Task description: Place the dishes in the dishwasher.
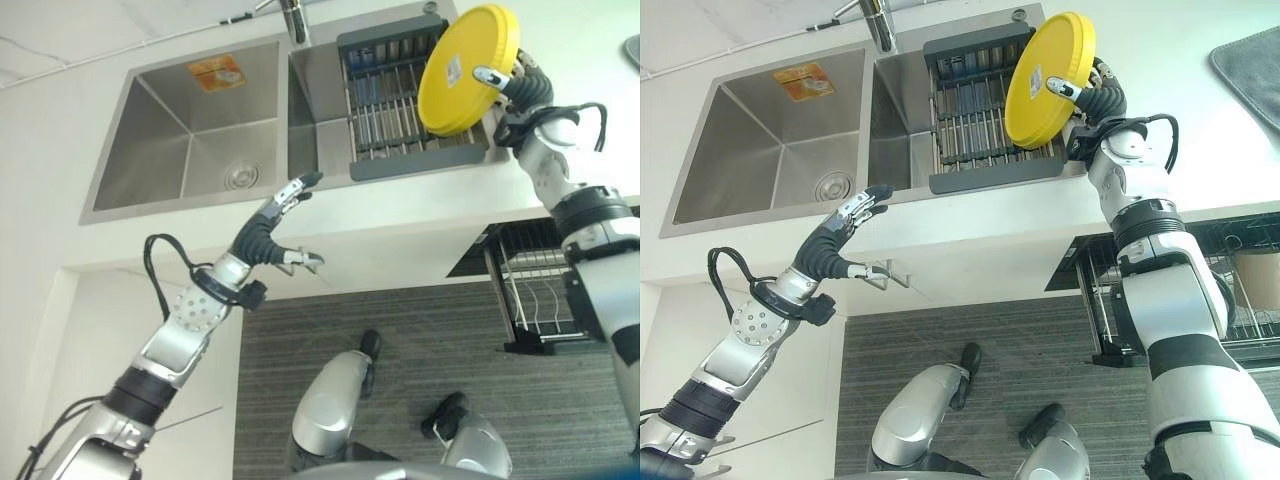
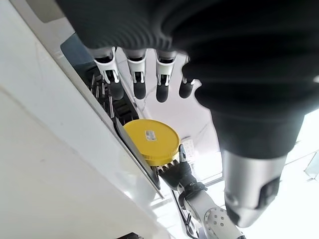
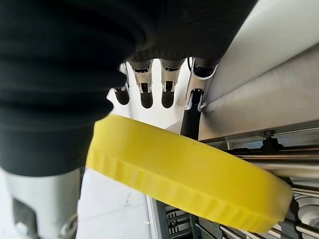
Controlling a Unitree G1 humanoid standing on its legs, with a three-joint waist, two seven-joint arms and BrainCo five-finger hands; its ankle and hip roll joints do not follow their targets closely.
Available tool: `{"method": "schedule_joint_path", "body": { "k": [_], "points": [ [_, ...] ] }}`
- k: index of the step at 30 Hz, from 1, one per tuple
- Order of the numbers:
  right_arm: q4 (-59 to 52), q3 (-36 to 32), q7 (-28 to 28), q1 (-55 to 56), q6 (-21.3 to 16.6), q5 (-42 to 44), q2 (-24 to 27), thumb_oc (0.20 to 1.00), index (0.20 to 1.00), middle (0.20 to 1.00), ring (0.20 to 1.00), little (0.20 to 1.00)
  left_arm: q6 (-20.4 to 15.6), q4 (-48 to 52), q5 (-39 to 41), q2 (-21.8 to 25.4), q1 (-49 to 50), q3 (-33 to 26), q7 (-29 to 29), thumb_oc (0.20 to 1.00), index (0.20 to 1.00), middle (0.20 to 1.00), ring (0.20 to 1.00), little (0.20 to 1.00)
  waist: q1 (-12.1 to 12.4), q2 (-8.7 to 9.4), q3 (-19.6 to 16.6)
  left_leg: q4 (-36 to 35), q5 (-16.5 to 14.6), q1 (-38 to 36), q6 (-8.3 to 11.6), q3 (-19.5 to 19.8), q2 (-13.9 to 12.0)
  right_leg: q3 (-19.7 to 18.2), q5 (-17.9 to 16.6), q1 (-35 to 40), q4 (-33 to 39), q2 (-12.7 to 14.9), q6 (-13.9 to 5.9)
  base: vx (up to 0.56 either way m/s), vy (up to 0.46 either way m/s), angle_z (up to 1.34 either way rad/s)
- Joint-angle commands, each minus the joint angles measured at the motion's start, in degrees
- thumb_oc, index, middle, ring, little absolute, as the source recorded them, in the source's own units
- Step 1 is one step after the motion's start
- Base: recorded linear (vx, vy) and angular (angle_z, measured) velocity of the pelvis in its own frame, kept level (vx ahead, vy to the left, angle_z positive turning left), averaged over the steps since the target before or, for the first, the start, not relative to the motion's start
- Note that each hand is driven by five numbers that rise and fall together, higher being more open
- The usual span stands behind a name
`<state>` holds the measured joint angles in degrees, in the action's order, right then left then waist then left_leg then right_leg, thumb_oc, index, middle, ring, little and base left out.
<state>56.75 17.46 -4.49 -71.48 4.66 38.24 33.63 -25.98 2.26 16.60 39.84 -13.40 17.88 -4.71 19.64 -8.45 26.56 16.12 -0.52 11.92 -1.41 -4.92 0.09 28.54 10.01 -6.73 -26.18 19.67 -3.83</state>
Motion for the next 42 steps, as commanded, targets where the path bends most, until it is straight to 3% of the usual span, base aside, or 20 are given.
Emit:
{"method": "schedule_joint_path", "body": {
  "k": [1, 3, 4, 5, 31, 35, 40, 42],
  "points": [
    [0.4, 2.86, 0.06, -3.77, 0.75, -1.27, 0.3, 1.0, 1.0, 1.0, 1.0, 1.0, -2.04, 5.59, -0.7, -0.03, -1.54, -2.67, 0.63, 1.0, 1.0, 1.0, 1.0, 1.0, 2.11, 0.28, 2.05, -6.45, 1.5, -2.45, -1.0, -0.78, 0.82, -1.4, -1.8, 0.18, -10.75, 4.1, -1.13, 0.0, 0.0, 0.0],
    [0.46, 3.13, -0.16, -4.1, 0.6, -1.67, 0.06, 1.0, 1.0, 1.0, 1.0, 1.0, -1.62, 5.63, -0.79, -0.29, -1.81, -2.49, 0.74, 1.0, 1.0, 1.0, 1.0, 1.0, 2.09, 0.27, 1.98, -6.61, 1.53, -2.64, -0.93, -0.97, 0.76, -1.29, -1.76, 0.34, -10.64, 4.15, -1.16, 0.0, 0.0, 0.0],
    [-0.01, 3.2, -0.14, -4.24, 0.56, -2.89, -0.21, 0.363, 0.363, 0.363, 0.363, 0.363, -1.19, 5.77, -0.71, -0.35, -1.82, -2.37, 0.8, 1.0, 1.0, 1.0, 1.0, 1.0, 2.07, 0.3, 1.89, -6.57, 1.49, -2.68, -0.89, -1.1, 0.72, -1.19, -1.78, 0.57, -10.49, 4.21, -1.18, 0.0, 0.0, 0.0],
    [-0.22, 3.27, -0.18, -4.21, 0.55, -3.2, -0.34, 0.2, 0.2, 0.2, 0.2, 0.2, -1.15, 5.79, -0.81, -0.39, -1.77, -2.34, 0.82, 1.0, 1.0, 1.0, 1.0, 1.0, 2.08, 0.31, 1.9, -6.5, 1.46, -2.64, -0.91, -1.09, 0.72, -1.22, -1.82, 0.53, -10.55, 4.19, -1.18, 0.0, 0.0, 0.0],
    [-0.16, 3.85, -2.26, -3.81, 0.22, -2.35, -1.48, 0.2, 0.2, 0.2, 0.2, 0.2, 0.44, 5.46, -1.45, -1.4, -1.83, -0.58, 1.45, 1.0, 1.0, 1.0, 1.0, 1.0, 2.22, 0.28, 1.65, -6.51, 0.94, -3.45, -1.29, -1.03, 1.04, -0.86, -2.44, 1.01, -11.25, 4.82, -1.41, 0.0, 0.0, 0.0],
    [-3.77, 1.03, -0.19, -2.51, -5.65, 9.81, -3.53, 0.2, 0.2, 0.2, 0.2, 0.2, 0.06, 5.29, -1.93, -1.77, -1.23, -0.52, 1.99, 1.0, 1.0, 1.0, 1.0, 1.0, 2.04, 0.28, 1.62, -6.53, 0.75, -3.8, -1.58, -0.86, 1.11, -1.3, -2.97, 1.05, -11.41, 4.69, -1.4, 0.0, 0.0, 0.0],
    [-12.69, -2.04, 0.58, 0.13, -9.56, 12.19, -6.26, 0.2, 0.2, 0.2, 0.2, 0.2, -0.17, 5.07, -2.77, -2.42, 0.0, -0.67, 2.27, 1.0, 1.0, 1.0, 1.0, 1.0, 1.43, 0.5, 0.88, -7.8, 0.72, -5.16, -1.77, -1.18, 1.24, -1.66, -3.2, 1.86, -10.61, 4.27, -1.57, -0.02, -0.003, -0.03],
    [-16.14, -2.18, 0.42, 0.99, -9.4, 11.71, -6.53, 0.2, 0.2, 0.2, 0.2, 0.2, -0.1, 5.06, -2.87, -2.53, 0.31, -0.79, 2.11, 1.0, 1.0, 1.0, 1.0, 1.0, 1.1, 0.68, 0.38, -8.09, 0.64, -5.55, -1.77, -1.68, 1.17, -1.61, -2.95, 2.28, -10.21, 4.12, -1.56, -0.04, -0.009, -0.04]
  ]
}}
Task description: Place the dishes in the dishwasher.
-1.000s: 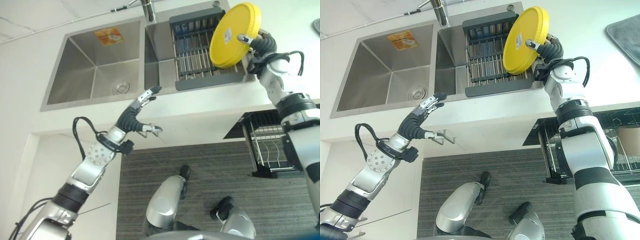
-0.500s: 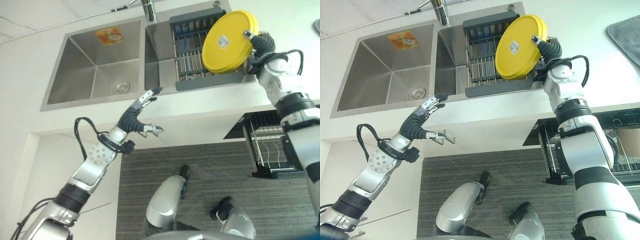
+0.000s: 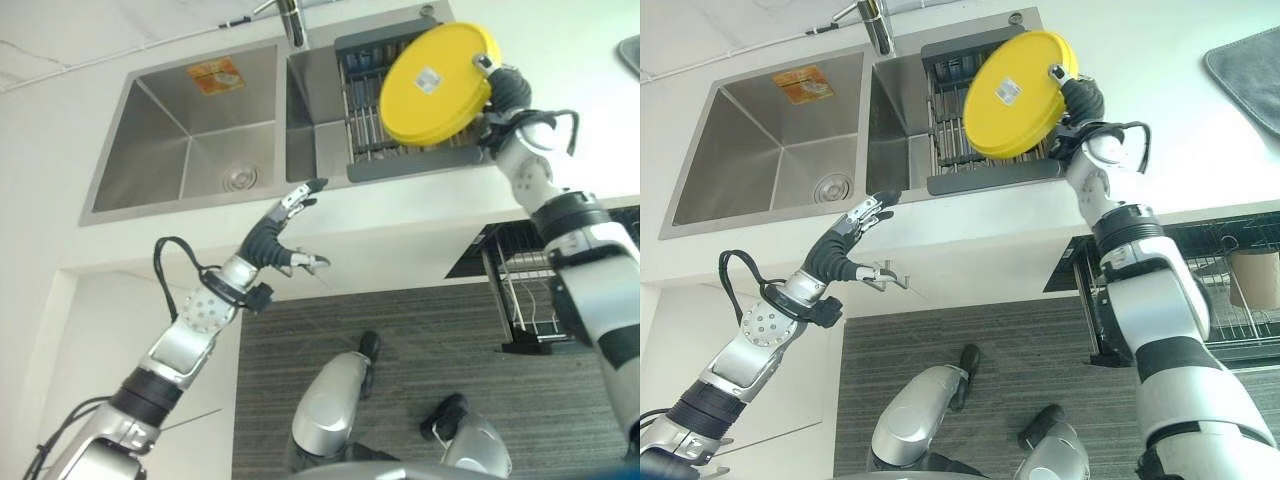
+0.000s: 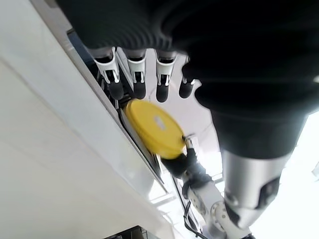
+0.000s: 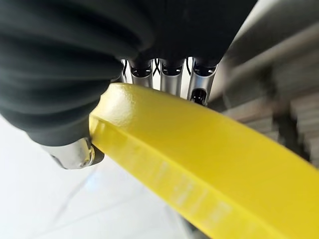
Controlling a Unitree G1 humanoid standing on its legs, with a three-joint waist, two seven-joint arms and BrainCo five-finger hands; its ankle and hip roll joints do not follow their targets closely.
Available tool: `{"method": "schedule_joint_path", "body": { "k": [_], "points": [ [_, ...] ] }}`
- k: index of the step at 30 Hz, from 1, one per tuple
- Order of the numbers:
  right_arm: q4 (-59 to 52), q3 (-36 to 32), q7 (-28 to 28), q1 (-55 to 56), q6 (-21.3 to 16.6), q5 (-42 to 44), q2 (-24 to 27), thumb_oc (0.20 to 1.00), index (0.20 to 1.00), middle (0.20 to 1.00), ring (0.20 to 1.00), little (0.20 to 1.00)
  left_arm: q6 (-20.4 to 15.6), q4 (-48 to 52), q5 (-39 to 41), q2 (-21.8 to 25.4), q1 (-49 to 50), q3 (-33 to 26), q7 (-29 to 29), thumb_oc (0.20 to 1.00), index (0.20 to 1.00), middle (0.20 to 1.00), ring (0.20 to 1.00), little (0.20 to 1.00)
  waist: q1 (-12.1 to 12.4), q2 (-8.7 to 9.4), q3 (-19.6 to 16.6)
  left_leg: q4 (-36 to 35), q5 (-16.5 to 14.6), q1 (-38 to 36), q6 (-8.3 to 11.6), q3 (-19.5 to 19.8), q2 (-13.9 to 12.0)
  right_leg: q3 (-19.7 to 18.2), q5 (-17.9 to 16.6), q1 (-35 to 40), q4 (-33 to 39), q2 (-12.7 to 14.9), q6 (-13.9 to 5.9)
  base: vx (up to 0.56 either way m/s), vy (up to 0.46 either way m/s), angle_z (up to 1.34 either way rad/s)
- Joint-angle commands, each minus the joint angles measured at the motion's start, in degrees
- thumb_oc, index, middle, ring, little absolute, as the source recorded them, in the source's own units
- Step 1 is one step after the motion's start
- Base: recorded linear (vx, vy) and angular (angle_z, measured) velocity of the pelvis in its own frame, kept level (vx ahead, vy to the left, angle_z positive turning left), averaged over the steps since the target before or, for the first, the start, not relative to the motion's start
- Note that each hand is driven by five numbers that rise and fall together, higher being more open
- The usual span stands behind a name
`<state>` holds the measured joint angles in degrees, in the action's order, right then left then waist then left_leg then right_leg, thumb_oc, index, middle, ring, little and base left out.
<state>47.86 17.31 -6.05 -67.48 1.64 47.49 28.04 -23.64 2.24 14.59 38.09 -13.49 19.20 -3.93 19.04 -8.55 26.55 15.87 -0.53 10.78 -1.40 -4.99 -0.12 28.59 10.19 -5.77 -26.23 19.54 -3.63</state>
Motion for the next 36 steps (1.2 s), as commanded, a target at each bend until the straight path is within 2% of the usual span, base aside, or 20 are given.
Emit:
{"method": "schedule_joint_path", "body": {
  "k": [1, 5, 11, 15, 17, 22, 23, 26, 29, 31, 34, 36],
  "points": [
    [-8.73, -2.2, 1.84, -2.47, -6.37, 2.0, -1.01, 0.2, 0.2, 0.2, 0.2, 0.2, -2.37, 5.11, -0.75, -0.77, 0.61, -2.21, 1.28, 1.0, 1.0, 1.0, 1.0, 1.0, 1.54, 0.84, 0.11, -8.08, 0.65, -4.66, -1.75, -1.74, 1.33, -1.6, -3.16, 1.53, -10.0, 4.21, -1.8, -0.04, -0.011, 0.0],
    [-14.27, -3.08, 0.87, -0.54, -5.37, 2.65, -0.73, 0.2, 0.2, 0.2, 0.2, 0.2, -2.14, 4.92, -0.39, -0.46, 1.49, -2.61, 0.79, 1.0, 1.0, 1.0, 1.0, 1.0, 0.64, 1.34, -1.05, -9.34, 0.68, -6.22, -1.43, -2.6, 0.93, -1.48, -3.56, 2.79, -8.67, 3.88, -2.14, -0.04, -0.019, 0.01],
    [-15.48, -4.38, -1.08, 0.15, -5.68, 3.71, -0.89, 0.2, 0.2, 0.2, 0.2, 0.2, -1.73, 4.74, -0.29, -0.21, 2.07, -2.67, 0.26, 1.0, 1.0, 1.0, 1.0, 1.0, 0.39, 1.98, -2.61, -11.6, 1.21, -8.16, -0.65, -2.66, 0.39, -1.13, -3.61, 5.16, -5.23, 2.92, -2.48, -0.04, -0.038, -0.04],
    [-15.44, -5.76, -1.17, 1.35, -7.07, 11.26, -1.54, 0.2, 0.2, 0.2, 0.2, 0.2, -1.74, 4.17, -0.13, 0.02, 2.22, -2.67, -0.72, 1.0, 1.0, 1.0, 1.0, 1.0, 0.06, 2.78, -4.33, -12.65, 1.48, -9.23, 0.03, -3.3, -0.52, -0.6, -3.93, 6.97, -2.43, 1.81, -2.64, -0.14, -0.091, -0.04],
    [-16.34, -6.23, -0.61, 2.48, -7.58, 14.55, -2.25, 0.2, 0.2, 0.2, 0.2, 0.2, -1.23, 3.81, -0.13, -0.07, 2.45, -2.59, -0.35, 1.0, 1.0, 1.0, 1.0, 1.0, 0.04, 3.1, -4.86, -12.88, 1.39, -9.83, 0.11, -4.02, -0.84, 0.38, -4.52, 7.58, -2.04, 2.07, -2.86, -0.11, -0.064, -0.06],
    [-21.51, -6.81, -0.2, 6.49, -8.63, 21.36, -5.93, 0.2, 0.2, 0.2, 0.2, 0.2, -0.58, 3.52, -1.83, -0.68, 5.58, -4.33, 1.91, 1.0, 1.0, 1.0, 1.0, 1.0, 0.8, 3.4, -6.26, -13.54, 1.7, -12.5, 1.04, -8.1, -3.07, 6.65, -6.08, 10.79, 1.73, 3.28, -3.13, -0.11, -0.097, -0.27],
    [-22.95, -6.71, -0.38, 7.42, -8.73, 21.84, -6.34, 0.2, 0.2, 0.2, 0.2, 0.2, -0.66, 3.45, -2.05, -0.73, 6.14, -4.76, 2.27, 1.0, 1.0, 1.0, 1.0, 1.0, 0.57, 3.5, -6.51, -13.66, 1.73, -12.79, 1.21, -8.11, -3.25, 6.45, -6.04, 11.13, 2.83, 2.65, -3.07, -0.16, -0.233, -0.91],
    [-32.66, -5.77, -2.09, 13.82, -9.43, 21.69, -9.33, 0.2, 0.2, 0.2, 0.2, 0.2, -1.98, 2.77, -4.07, -1.57, 8.5, -6.86, 4.42, 1.0, 1.0, 1.0, 1.0, 1.0, -1.36, 4.42, -8.59, -14.59, 2.31, -14.18, 2.28, -9.11, -4.74, 4.93, -6.5, 12.16, 9.15, -0.82, -2.88, -0.16, -0.254, -0.52],
    [-37.12, -5.39, -2.6, 16.92, -8.83, 21.39, -10.35, 0.2, 0.2, 0.2, 0.2, 0.2, -2.71, 2.38, -4.96, -1.98, 9.31, -7.65, 5.65, 1.0, 1.0, 1.0, 1.0, 1.0, -2.86, 4.84, -9.83, -15.13, 2.71, -14.92, 2.98, -10.04, -5.58, 3.88, -7.16, 13.01, 12.66, -2.61, -3.13, -0.16, -0.223, -0.39],
    [-41.53, -5.27, -2.71, 20.3, -8.28, 20.64, -11.29, 0.2, 0.2, 0.2, 0.2, 0.2, -2.49, 1.9, -5.33, -2.74, 9.14, -8.22, 6.48, 1.0, 1.0, 1.0, 1.0, 1.0, -4.93, 5.54, -11.4, -15.61, 3.17, -15.55, 3.96, -11.4, -6.54, 2.52, -7.8, 14.02, 16.59, -4.81, -3.48, -0.18, -0.245, -0.45],
    [-45.15, -5.52, -2.61, 23.53, -7.78, 20.08, -11.68, 0.2, 0.2, 0.2, 0.2, 0.2, -1.81, 1.15, -5.88, -3.54, 8.39, -8.23, 7.03, 1.0, 1.0, 1.0, 1.0, 1.0, -7.09, 6.21, -12.63, -16.09, 3.46, -16.3, 4.8, -12.66, -7.38, 1.3, -8.27, 15.09, 19.75, -6.49, -3.58, -0.13, -0.158, -0.42],
    [-48.66, -6.08, -2.52, 27.32, -8.13, 15.98, -11.56, 0.2, 0.2, 0.2, 0.2, 0.2, -0.88, 1.04, -6.84, -4.56, 7.5, -7.88, 7.61, 1.0, 1.0, 1.0, 1.0, 1.0, -9.14, 6.71, -13.68, -16.34, 3.48, -17.0, 5.44, -13.91, -8.22, 0.19, -8.82, 15.92, 22.19, -7.47, -3.08, -0.14, -0.194, -0.48]
  ]
}}
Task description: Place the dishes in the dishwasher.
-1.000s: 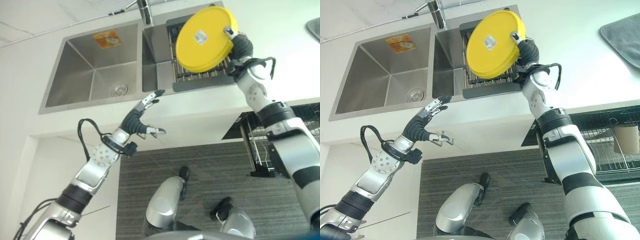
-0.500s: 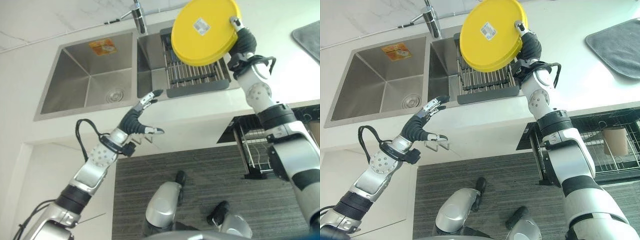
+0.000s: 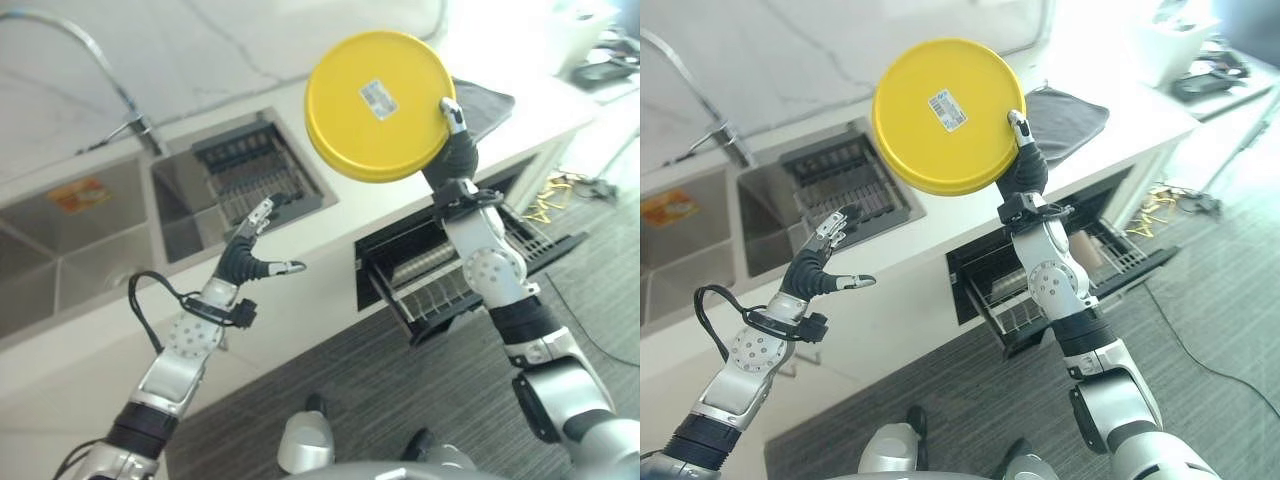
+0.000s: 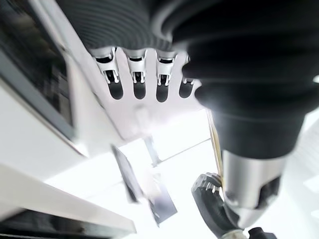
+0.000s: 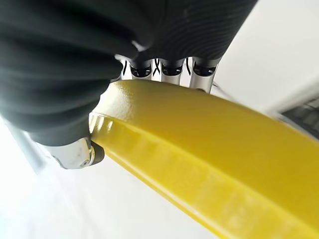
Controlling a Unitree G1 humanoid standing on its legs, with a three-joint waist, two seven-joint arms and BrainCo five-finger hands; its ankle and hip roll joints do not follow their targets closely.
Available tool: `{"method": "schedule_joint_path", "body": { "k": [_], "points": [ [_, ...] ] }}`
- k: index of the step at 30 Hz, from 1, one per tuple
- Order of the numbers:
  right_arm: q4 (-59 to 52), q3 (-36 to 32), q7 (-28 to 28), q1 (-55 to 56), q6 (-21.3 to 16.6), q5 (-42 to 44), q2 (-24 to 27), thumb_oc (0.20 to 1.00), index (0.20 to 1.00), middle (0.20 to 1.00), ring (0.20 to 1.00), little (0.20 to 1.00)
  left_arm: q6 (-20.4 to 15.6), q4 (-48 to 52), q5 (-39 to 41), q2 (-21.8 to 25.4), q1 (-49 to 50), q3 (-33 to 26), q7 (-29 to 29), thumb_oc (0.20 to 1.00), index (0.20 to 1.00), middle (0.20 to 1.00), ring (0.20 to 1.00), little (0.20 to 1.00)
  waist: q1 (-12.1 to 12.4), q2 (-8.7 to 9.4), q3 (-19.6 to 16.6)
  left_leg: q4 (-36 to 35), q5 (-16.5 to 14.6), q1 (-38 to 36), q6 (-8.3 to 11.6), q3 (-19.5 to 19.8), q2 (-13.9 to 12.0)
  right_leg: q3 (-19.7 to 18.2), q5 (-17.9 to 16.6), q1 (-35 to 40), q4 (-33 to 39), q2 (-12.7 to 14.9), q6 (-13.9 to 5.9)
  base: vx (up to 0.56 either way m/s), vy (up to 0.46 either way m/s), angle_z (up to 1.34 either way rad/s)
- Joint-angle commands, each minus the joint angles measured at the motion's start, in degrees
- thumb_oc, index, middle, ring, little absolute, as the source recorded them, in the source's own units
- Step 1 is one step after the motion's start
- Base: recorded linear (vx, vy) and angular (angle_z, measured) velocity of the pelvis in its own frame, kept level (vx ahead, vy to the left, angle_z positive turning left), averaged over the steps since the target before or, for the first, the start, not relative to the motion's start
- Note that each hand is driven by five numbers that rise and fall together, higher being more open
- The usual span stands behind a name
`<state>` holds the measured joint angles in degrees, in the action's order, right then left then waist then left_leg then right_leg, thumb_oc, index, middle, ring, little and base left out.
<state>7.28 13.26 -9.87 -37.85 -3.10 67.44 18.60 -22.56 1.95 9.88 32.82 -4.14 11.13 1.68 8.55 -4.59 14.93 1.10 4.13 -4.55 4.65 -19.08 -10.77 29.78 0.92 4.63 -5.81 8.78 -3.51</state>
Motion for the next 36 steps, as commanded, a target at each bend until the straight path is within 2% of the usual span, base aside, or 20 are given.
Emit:
{"method": "schedule_joint_path", "body": {
  "k": [1, 3, 5, 9, 15, 18, 24, 27, 29, 33, 35, 36],
  "points": [
    [-9.41, -2.21, 1.65, -0.9, -3.61, -4.77, -2.03, 0.2, 0.2, 0.2, 0.2, 0.2, -1.84, 1.32, -2.41, 0.46, -2.07, 0.2, 2.08, 1.0, 1.0, 1.0, 1.0, 1.0, 0.7, 2.95, -2.3, -1.56, -1.24, -1.86, -0.43, -0.2, 2.17, -1.32, 0.25, 5.71, 2.46, 2.94, -3.06, -0.14, -0.218, -0.54],
    [-12.9, -3.14, 2.2, 2.56, -3.21, -5.46, -1.53, 0.2, 0.2, 0.2, 0.2, 0.2, -1.47, 1.51, -2.92, -0.13, -2.13, -0.09, 2.03, 1.0, 1.0, 1.0, 1.0, 1.0, -0.65, 3.3, -2.7, -1.36, -1.44, -2.12, -0.13, -0.86, 1.75, -2.02, -0.12, 5.99, 3.77, 2.36, -2.84, -0.1, -0.181, -0.38],
    [-17.47, -6.58, 4.09, 10.54, -3.3, -4.52, 0.51, 0.2, 0.2, 0.2, 0.2, 0.2, -1.63, 1.09, -3.76, -1.14, -1.58, -0.57, 1.65, 1.0, 1.0, 1.0, 1.0, 1.0, -3.79, 3.72, -3.66, -1.3, -1.77, -2.81, 0.49, -2.22, 1.1, -3.76, -0.84, 6.02, 5.86, 1.36, -2.71, -0.1, -0.181, -0.14],
    [-20.01, -9.77, 7.32, 19.43, -2.2, -2.69, 1.4, 0.2, 0.2, 0.2, 0.2, 0.2, -2.03, 1.42, -4.05, -1.97, -0.41, -1.47, 1.43, 1.0, 1.0, 1.0, 1.0, 1.0, -6.59, 3.88, -4.42, -1.48, -2.36, -3.59, 0.63, -2.86, 0.97, -6.05, -1.07, 5.65, 6.96, 0.46, -2.59, -0.02, -0.057, -0.3],
    [-20.07, -12.0, 10.59, 28.3, -0.95, -0.76, 0.46, 0.2, 0.2, 0.2, 0.2, 0.2, -1.75, 2.41, -4.16, -2.51, 0.57, -2.54, -0.11, 1.0, 1.0, 1.0, 1.0, 1.0, -9.33, 4.36, -4.97, -0.75, -3.46, -4.53, 0.55, -4.63, 0.89, -7.44, -1.6, 5.34, 7.63, 0.28, -2.73, 0.03, -0.046, -0.22],
    [-19.16, -12.16, 11.38, 30.49, -1.74, -2.0, -0.67, 0.2, 0.2, 0.2, 0.2, 0.2, -1.65, 3.19, -4.46, -2.82, 0.9, -2.95, -1.58, 1.0, 1.0, 1.0, 1.0, 1.0, -10.3, 4.45, -4.87, -1.07, -3.8, -5.1, 0.41, -5.6, 1.03, -7.51, -2.1, 4.89, 7.93, 0.5, -3.12, 0.1, -0.063, -0.09],
    [-15.79, -12.44, 11.55, 31.48, -0.87, -7.27, -0.41, 0.2, 0.2, 0.2, 0.2, 0.2, -1.61, 4.33, -4.01, -2.1, 0.83, -3.09, -2.01, 1.0, 1.0, 1.0, 1.0, 1.0, -11.05, 4.15, -4.07, -1.62, -4.46, -4.74, -0.18, -5.5, 1.97, -8.16, -2.45, 2.7, 7.22, 1.23, -3.8, 0.07, -0.003, -0.1],
    [-12.96, -12.05, 12.34, 30.82, -0.97, -12.57, 0.4, 0.2, 0.2, 0.2, 0.2, 0.2, -0.18, 5.31, -3.25, -1.13, 0.47, -3.31, -2.66, 1.0, 1.0, 1.0, 1.0, 1.0, -10.57, 4.35, -2.87, -1.16, -5.21, -3.71, -0.88, -4.88, 2.72, -8.64, -2.67, 1.0, 6.4, 1.96, -4.3, 0.08, -0.001, -0.1],
    [-12.28, -11.95, 12.07, 30.21, -1.37, -13.23, 0.79, 0.2, 0.2, 0.2, 0.2, 0.2, -0.51, 5.28, -3.31, -0.93, 0.16, -3.2, -2.8, 1.0, 1.0, 1.0, 1.0, 1.0, -10.28, 4.38, -2.27, -0.76, -5.39, -2.83, -1.05, -4.36, 2.87, -8.89, -2.74, -0.14, 5.8, 2.22, -4.45, 0.0, -0.002, -0.03],
    [-9.14, -12.24, 12.07, 25.09, -3.64, -14.16, 2.61, 0.2, 0.2, 0.2, 0.2, 0.2, -1.78, 5.33, -2.93, 0.42, -3.85, -2.28, -1.2, 1.0, 1.0, 1.0, 1.0, 1.0, -9.53, 3.9, 1.65, 0.6, -5.8, 1.47, -1.52, -3.08, 3.31, -9.69, -3.12, -4.84, 4.05, 3.14, -5.13, -0.18, 0.032, 0.01],
    [-7.81, -12.65, 12.28, 21.9, -3.31, -14.42, 3.26, 0.2, 0.2, 0.2, 0.2, 0.2, -1.91, 5.16, -2.92, 0.51, -6.01, -1.85, -0.22, 1.0, 1.0, 1.0, 1.0, 1.0, -9.38, 3.5, 3.71, 1.33, -5.72, 3.23, -1.6, -2.65, 3.42, -10.1, -3.37, -6.54, 3.34, 3.47, -5.26, -0.22, 0.073, 0.08],
    [-6.69, -12.77, 12.15, 18.0, -2.36, -14.86, 3.84, 0.2, 0.2, 0.2, 0.2, 0.2, -1.5, 4.8, -2.68, 0.78, -8.92, -1.2, 0.93, 1.0, 1.0, 1.0, 1.0, 1.0, -9.25, 3.07, 6.5, 2.2, -4.46, 5.78, -2.08, -3.03, 3.53, -9.95, -4.54, -9.17, 2.31, 4.08, -4.83, -0.22, 0.078, 0.1]
  ]
}}
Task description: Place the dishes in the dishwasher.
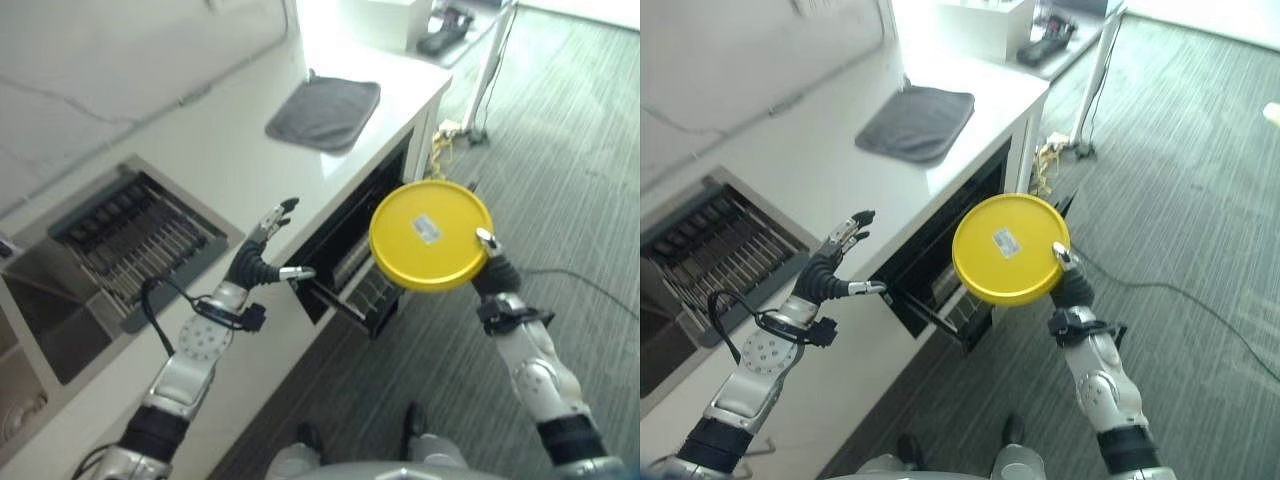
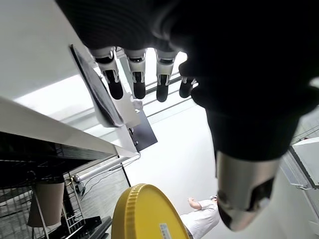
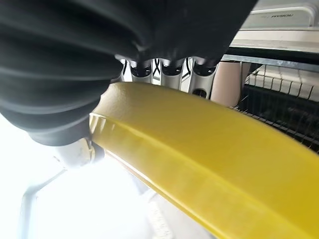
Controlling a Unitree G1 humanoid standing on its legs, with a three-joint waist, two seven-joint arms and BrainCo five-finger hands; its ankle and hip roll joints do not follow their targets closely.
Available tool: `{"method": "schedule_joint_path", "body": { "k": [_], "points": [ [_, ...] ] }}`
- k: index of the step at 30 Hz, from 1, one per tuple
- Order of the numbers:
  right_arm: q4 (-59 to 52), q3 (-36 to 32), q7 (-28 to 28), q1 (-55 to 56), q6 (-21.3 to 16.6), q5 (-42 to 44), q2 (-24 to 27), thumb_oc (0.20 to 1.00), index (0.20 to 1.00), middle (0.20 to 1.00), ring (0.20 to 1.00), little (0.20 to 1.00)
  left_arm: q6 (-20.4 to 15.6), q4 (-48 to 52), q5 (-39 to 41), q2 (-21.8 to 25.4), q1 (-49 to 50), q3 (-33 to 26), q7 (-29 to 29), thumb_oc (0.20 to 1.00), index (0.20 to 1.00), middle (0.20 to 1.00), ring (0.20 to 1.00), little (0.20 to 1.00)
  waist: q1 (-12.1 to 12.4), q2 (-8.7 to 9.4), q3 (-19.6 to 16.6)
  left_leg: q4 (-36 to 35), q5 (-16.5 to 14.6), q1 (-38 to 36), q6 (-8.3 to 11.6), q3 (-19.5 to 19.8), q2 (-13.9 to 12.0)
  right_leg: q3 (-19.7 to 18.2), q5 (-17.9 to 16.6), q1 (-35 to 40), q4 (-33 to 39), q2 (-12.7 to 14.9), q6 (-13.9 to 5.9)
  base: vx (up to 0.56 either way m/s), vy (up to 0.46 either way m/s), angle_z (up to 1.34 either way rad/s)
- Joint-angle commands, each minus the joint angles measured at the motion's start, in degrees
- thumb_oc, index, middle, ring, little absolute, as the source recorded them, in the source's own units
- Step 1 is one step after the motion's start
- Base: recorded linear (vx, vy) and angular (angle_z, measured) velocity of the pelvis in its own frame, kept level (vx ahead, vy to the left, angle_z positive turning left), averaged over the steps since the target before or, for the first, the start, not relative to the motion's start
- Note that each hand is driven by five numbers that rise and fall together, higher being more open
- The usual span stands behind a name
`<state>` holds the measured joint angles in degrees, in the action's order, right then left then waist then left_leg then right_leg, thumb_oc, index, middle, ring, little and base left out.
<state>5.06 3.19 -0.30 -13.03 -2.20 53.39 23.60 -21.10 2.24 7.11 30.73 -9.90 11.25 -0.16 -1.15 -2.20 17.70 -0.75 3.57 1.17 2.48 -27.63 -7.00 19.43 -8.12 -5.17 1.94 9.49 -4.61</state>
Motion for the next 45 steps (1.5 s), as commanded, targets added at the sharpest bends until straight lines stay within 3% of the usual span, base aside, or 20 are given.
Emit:
{"method": "schedule_joint_path", "body": {
  "k": [1, 12, 26, 34, 45],
  "points": [
    [-4.18, -2.69, 2.47, -7.86, -2.89, -0.51, -0.89, 0.2, 0.2, 0.2, 0.2, 0.2, -2.79, 4.32, 0.07, 2.99, -4.04, -1.08, 3.11, 1.0, 1.0, 1.0, 1.0, 1.0, 0.47, 0.57, 4.48, 4.21, -3.81, 0.65, 0.07, 5.65, -0.17, 0.23, 4.45, -0.05, -5.77, 3.52, -3.78, -0.21, 0.079, 0.06],
    [0.36, -0.28, -0.47, -15.49, -1.64, -1.49, -1.32, 0.2, 0.2, 0.2, 0.2, 0.2, 0.08, 4.26, -1.16, 3.14, -11.44, 1.2, 4.2, 1.0, 1.0, 1.0, 1.0, 1.0, 1.35, -0.84, 12.09, 5.45, -2.16, 7.27, 0.19, 6.96, 0.64, 0.18, 4.05, -7.76, -10.15, 5.25, -4.57, -0.04, 0.043, 0.01],
    [2.01, 1.12, -3.01, -21.42, 0.05, -10.41, 1.09, 0.2, 0.2, 0.2, 0.2, 0.2, 0.03, 3.45, -0.04, 3.32, -11.05, 0.71, 2.87, 1.0, 1.0, 1.0, 1.0, 1.0, 2.93, -0.69, 12.09, 6.02, -2.07, 7.7, 0.41, 7.99, 0.36, 0.81, 4.9, -8.23, -11.52, 5.12, -3.94, 0.0, 0.0, 0.0],
    [2.66, 2.24, -4.15, -27.93, 3.99, -16.46, 4.36, 0.2, 0.2, 0.2, 0.2, 0.2, -0.29, 2.55, 1.55, 3.6, -12.07, 1.32, 1.47, 1.0, 1.0, 1.0, 1.0, 1.0, 4.26, -0.27, 12.09, 7.08, -2.32, 7.69, 0.3, 8.5, 0.18, 1.33, 5.46, -7.41, -12.06, 4.95, -3.49, 0.0, 0.007, 0.04],
    [4.35, 4.95, -4.61, -31.3, 7.28, -22.59, 6.04, 0.2, 0.2, 0.2, 0.2, 0.2, -3.72, 3.48, 3.06, 3.4, -12.3, 2.4, -0.26, 1.0, 1.0, 1.0, 1.0, 1.0, 6.42, 0.12, 12.08, 8.05, -3.67, 6.41, 0.37, 9.39, 0.01, 2.72, 7.21, -5.36, -13.98, 5.94, -3.93, 0.04, 0.008, 0.08]
  ]
}}
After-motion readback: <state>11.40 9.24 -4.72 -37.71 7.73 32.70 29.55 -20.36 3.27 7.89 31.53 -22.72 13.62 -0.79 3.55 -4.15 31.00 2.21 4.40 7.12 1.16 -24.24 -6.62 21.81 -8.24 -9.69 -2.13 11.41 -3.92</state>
